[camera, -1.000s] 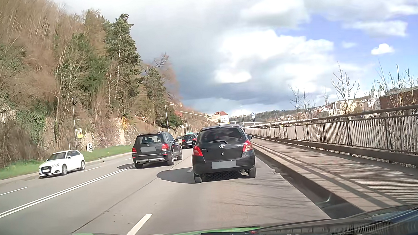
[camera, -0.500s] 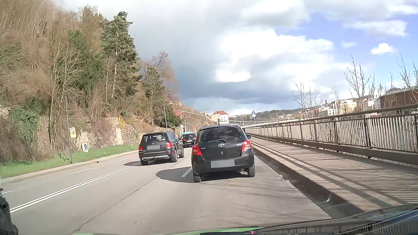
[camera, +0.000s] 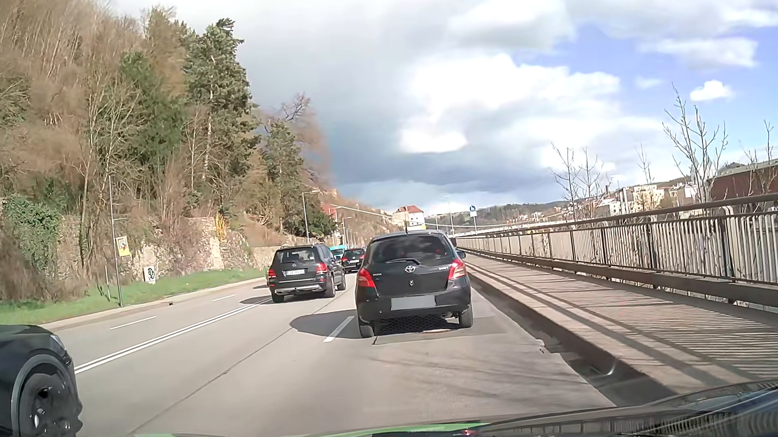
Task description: Follow the waypoints while adhering to traffic rules and regulations
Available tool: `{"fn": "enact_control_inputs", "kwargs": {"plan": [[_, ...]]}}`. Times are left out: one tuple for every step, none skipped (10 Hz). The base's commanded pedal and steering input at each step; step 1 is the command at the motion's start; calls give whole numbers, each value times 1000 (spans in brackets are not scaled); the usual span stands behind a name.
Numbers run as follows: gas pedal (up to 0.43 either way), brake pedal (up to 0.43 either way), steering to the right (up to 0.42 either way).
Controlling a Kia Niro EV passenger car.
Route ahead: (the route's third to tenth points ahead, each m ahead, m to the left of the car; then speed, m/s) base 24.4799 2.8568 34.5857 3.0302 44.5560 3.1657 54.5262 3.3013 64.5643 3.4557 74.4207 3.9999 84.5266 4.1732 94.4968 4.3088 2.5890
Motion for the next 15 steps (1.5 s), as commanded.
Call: {"fn": "enact_control_inputs", "kwargs": {"plan": [[0,0,0],[0,0,0],[0,0,0],[0,0,0],[0,0,0],[0,0,0],[8,0,0],[59,0,0],[67,0,0],[79,0,0],[79,0,0],[79,0,0],[79,0,0],[79,0,-3],[79,0,-8]]}}
